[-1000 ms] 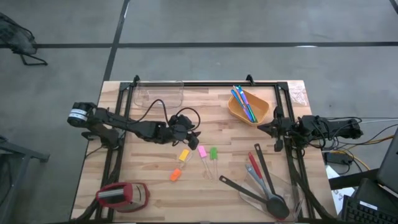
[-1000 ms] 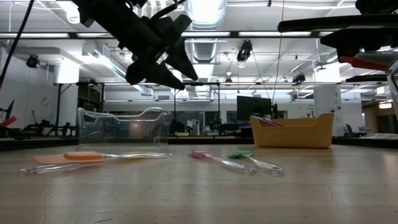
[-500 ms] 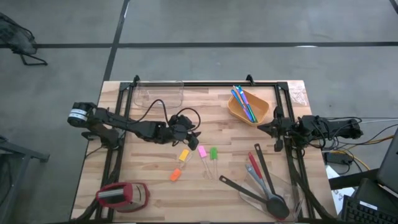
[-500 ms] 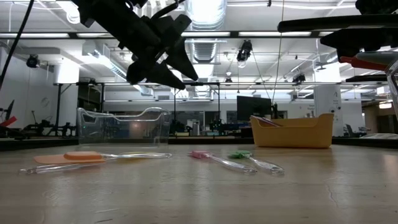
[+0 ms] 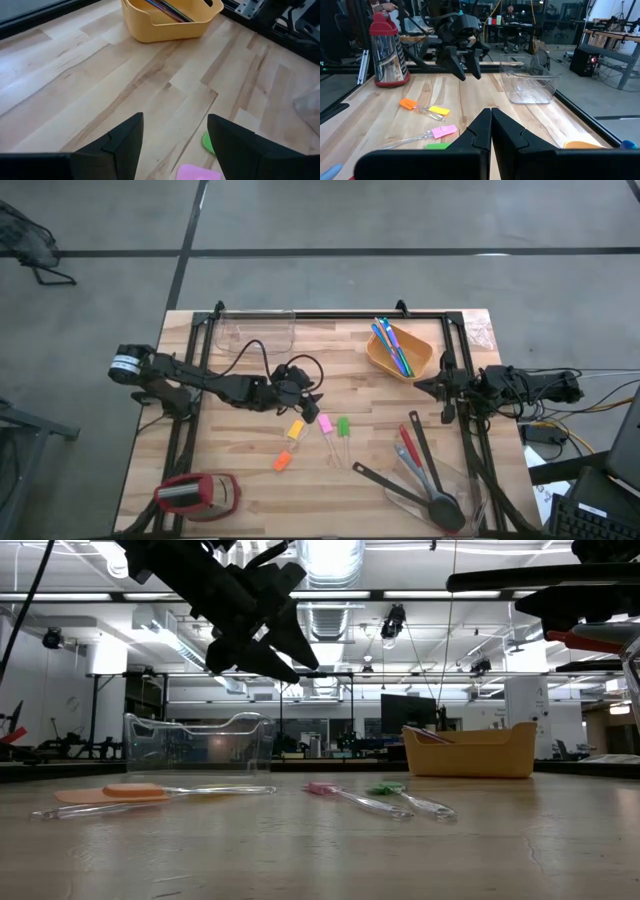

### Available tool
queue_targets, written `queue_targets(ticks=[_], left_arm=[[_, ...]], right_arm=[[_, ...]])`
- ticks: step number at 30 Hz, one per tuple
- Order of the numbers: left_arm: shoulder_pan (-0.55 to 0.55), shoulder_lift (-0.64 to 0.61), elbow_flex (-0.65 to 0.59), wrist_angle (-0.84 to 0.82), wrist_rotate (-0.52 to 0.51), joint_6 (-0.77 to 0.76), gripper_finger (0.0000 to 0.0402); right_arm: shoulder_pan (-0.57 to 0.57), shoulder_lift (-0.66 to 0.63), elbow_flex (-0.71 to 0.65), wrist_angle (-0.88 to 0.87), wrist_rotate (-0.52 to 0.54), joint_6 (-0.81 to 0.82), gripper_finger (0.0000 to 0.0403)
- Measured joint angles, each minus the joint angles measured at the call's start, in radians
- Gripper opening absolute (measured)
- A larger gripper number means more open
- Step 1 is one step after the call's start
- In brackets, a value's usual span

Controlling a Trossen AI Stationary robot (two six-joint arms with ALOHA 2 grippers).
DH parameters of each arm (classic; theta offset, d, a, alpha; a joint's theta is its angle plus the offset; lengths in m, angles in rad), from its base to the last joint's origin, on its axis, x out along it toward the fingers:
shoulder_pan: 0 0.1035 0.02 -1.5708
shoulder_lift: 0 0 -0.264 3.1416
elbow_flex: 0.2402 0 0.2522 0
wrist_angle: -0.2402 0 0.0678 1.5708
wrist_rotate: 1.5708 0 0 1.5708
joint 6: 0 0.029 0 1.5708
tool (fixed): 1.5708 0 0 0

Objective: Pick & Place Kitchen Items
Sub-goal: Put the orange spatula into the top transparent bin

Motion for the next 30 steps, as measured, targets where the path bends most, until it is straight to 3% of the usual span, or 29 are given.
queue_targets(ticks=[11,22,30], left_arm=[[0.001,0.008,0.000,0.001,0.068,-0.068,0.0227],[0.010,0.024,0.003,-0.150,0.188,-0.186,0.0223],[0.012,0.024,0.011,-0.161,0.188,-0.209,0.0220]], right_arm=[[0.000,0.000,0.000,0.000,0.000,0.000,0.0009],[0.000,0.000,0.000,0.000,0.000,0.000,0.0009],[0.000,0.000,0.000,0.000,0.000,0.000,0.0009]])
